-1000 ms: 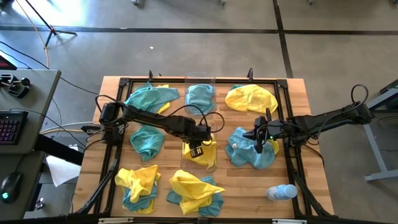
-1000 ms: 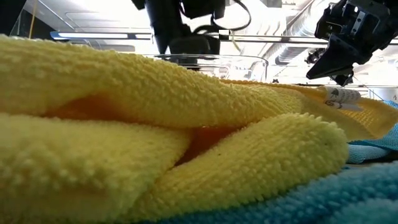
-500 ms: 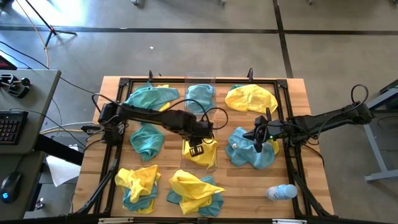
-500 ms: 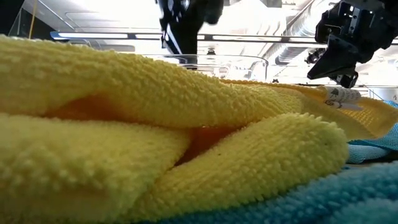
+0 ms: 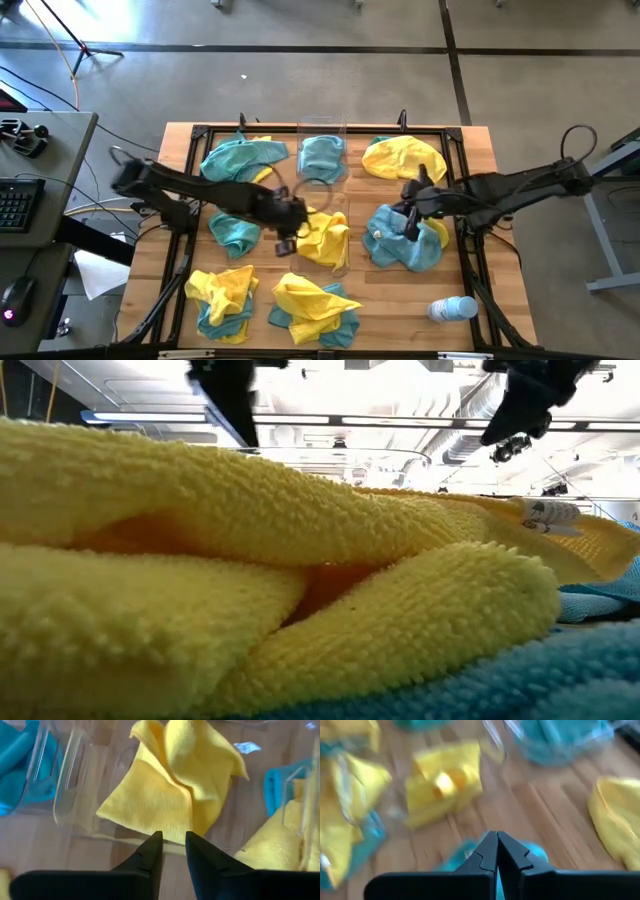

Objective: Sort microfiber towel by color & place in baskets
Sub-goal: Put the blue towel into the top transparent bin

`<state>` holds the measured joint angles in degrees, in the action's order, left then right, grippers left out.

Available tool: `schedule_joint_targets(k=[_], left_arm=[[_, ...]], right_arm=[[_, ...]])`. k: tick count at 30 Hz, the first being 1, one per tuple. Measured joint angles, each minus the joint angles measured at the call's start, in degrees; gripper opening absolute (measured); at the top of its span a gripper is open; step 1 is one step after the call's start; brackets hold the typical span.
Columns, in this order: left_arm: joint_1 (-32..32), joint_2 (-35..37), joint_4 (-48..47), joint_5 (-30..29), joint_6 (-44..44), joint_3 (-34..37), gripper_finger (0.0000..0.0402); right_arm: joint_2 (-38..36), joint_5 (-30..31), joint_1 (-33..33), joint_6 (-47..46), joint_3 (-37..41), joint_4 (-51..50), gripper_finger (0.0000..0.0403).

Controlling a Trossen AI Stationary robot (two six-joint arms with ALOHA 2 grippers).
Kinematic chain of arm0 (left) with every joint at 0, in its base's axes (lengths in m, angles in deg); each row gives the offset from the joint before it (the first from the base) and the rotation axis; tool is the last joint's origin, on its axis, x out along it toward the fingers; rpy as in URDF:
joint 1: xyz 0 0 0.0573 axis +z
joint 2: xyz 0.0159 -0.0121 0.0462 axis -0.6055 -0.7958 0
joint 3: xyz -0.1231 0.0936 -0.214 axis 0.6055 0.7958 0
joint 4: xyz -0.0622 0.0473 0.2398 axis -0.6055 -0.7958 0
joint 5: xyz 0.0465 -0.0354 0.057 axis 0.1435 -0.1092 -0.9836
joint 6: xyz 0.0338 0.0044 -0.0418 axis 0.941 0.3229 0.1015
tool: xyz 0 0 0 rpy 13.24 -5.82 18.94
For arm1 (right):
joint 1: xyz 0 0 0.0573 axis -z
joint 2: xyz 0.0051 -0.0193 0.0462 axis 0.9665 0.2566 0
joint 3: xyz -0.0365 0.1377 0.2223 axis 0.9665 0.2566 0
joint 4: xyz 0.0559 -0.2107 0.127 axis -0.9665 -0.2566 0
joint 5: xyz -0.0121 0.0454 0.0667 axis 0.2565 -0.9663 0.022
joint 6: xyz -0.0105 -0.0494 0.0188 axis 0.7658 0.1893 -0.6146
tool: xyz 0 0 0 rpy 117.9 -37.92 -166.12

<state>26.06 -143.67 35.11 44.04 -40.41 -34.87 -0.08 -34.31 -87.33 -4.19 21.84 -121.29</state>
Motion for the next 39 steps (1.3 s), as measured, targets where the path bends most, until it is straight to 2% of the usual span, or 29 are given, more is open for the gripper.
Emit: schedule_joint_targets(k=[5,7,10,15,22,28,33,39], left_arm=[[-0.1,13.5,3.9,0.1,-4.1,11.9,0.003],[-0.4,18.3,3.8,0.1,-5.2,15.1,0.001],[-1.1,25.1,4.2,-0.4,-5.4,18.6,0.0004],[-2.0,34.6,3.8,-1.2,-4.9,22.0,0.0001],[-2.5,45.1,3.7,-3.0,-5.4,26.2,0.0],[-2.5,49.9,3.6,-3.9,-7.4,28.7,0.0],[-2.5,50.8,3.7,-3.9,-8.8,30.1,0.0],[-2.5,50.8,3.6,-3.1,-8.4,30.3,0.0]], right_arm=[[11.7,-3.6,0.4,-2.1,-11.1,-18.8,0.0],[15.3,-4.4,0.4,-4.0,-13.4,-24.1,0.0001],[18.8,-5.0,0.1,-6.8,-13.9,-27.9,0.0012],[20.1,-8.8,-0.8,-11.8,-10.2,-28.3,0.0055],[16.6,-13.9,-2.7,-18.4,-3.1,-24.3,0.0122],[16.4,-15.0,-3.7,-23.1,3.4,-19.6,0.0146],[16.5,-15.0,-3.7,-28.2,7.9,-13.7,0.0126],[16.3,-15.1,-3.7,-28.6,5.7,-11.8,0.0012]])
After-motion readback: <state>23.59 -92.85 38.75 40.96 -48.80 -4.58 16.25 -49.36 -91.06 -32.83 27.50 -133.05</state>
